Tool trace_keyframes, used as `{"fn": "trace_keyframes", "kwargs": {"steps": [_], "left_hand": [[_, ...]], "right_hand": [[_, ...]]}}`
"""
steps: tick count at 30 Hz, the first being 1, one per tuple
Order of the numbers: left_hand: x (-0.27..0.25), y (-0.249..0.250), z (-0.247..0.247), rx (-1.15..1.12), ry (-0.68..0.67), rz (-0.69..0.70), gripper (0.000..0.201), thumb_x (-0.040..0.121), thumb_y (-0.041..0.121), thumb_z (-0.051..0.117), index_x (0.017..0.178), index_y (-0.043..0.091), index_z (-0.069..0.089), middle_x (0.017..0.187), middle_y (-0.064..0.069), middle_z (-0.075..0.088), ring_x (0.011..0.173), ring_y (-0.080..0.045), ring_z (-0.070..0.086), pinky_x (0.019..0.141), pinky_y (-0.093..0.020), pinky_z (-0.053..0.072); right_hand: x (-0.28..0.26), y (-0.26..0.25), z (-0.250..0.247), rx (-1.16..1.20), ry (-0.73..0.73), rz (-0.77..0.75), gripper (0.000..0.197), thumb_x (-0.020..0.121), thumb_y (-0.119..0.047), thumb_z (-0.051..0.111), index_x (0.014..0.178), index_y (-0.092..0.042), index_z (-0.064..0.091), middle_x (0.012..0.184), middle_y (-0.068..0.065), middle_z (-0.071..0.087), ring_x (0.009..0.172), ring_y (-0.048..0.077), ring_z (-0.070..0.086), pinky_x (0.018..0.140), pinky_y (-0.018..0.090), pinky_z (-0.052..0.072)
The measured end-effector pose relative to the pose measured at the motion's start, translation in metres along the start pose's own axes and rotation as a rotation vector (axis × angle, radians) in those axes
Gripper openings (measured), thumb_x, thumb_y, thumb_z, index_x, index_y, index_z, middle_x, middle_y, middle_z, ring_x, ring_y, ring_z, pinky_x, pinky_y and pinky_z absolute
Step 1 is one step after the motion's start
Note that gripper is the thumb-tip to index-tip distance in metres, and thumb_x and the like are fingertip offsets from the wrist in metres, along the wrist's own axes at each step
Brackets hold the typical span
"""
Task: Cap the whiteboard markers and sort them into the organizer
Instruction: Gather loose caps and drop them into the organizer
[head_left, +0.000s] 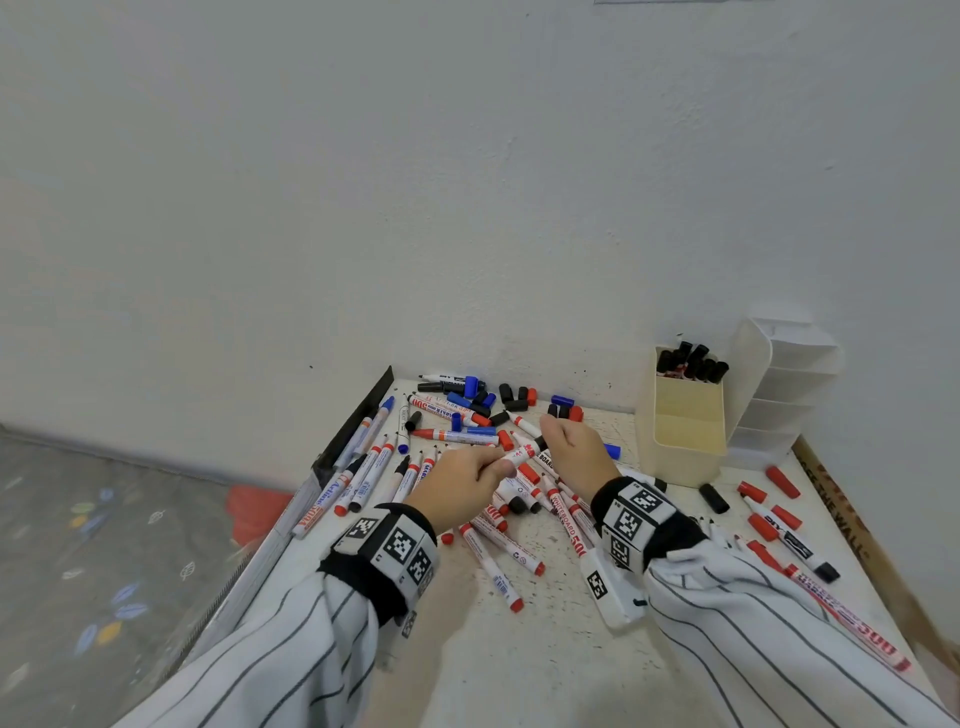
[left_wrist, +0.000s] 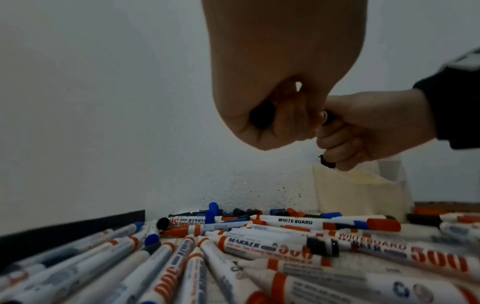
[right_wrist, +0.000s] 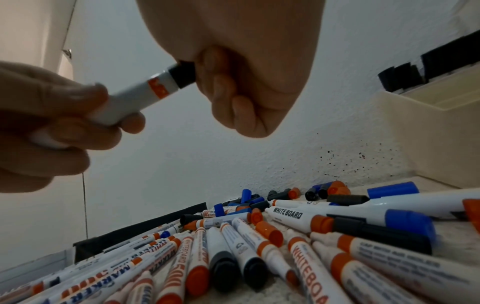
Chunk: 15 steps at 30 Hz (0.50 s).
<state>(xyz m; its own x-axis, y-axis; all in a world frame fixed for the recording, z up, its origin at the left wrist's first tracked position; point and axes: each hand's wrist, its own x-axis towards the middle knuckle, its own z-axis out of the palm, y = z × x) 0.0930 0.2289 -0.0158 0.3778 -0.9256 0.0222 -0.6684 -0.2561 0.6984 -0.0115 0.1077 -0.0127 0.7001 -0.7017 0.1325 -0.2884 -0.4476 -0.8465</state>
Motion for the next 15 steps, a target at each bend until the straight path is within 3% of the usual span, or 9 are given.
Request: {"fn": "trace_keyframes", "kwargs": {"steps": [5,8,11,15], "left_hand": [[-0.004,0.006,0.0,-0.383,-0.235,-0.17,0.031,0.099,0.037,0.032,0.082,0.02,0.052,0.063,0.005,0.042,0.043,-0.006,0.03,0.039,-0.017,0.028],[-0.004,0.006,0.006,-0.415,-0.285,-0.173,0.033,0.1,0.037,0.03,0.079,0.019,0.047,0.06,0.006,0.038,0.04,-0.006,0.027,0.038,-0.017,0.026],[-0.001,0.005,0.013,-0.361,-0.262,-0.143,0.031,0.1,0.037,0.03,0.083,0.02,0.05,0.063,0.005,0.041,0.045,-0.006,0.032,0.042,-0.016,0.032],[0.005,0.002,0.019,-0.301,-0.201,-0.09,0.03,0.098,0.04,0.035,0.089,0.022,0.057,0.07,0.006,0.051,0.058,-0.004,0.047,0.061,-0.016,0.043]], "right_hand": [[-0.007,-0.001,-0.004,0.044,-0.011,-0.086,0.039,0.099,-0.019,0.035,0.06,-0.018,0.04,0.053,-0.003,0.032,0.05,0.007,0.031,0.05,0.018,0.027],[-0.007,0.002,-0.009,-0.016,-0.054,-0.126,0.039,0.099,-0.021,0.035,0.061,-0.018,0.04,0.054,-0.003,0.032,0.05,0.007,0.03,0.048,0.015,0.027],[-0.007,0.007,-0.014,-0.084,-0.094,-0.162,0.038,0.099,-0.022,0.036,0.061,-0.02,0.039,0.055,-0.004,0.033,0.052,0.007,0.031,0.049,0.016,0.03],[-0.006,0.017,-0.021,-0.139,-0.101,-0.147,0.033,0.098,-0.029,0.039,0.069,-0.015,0.046,0.059,-0.003,0.039,0.055,0.009,0.036,0.052,0.015,0.033]]}}
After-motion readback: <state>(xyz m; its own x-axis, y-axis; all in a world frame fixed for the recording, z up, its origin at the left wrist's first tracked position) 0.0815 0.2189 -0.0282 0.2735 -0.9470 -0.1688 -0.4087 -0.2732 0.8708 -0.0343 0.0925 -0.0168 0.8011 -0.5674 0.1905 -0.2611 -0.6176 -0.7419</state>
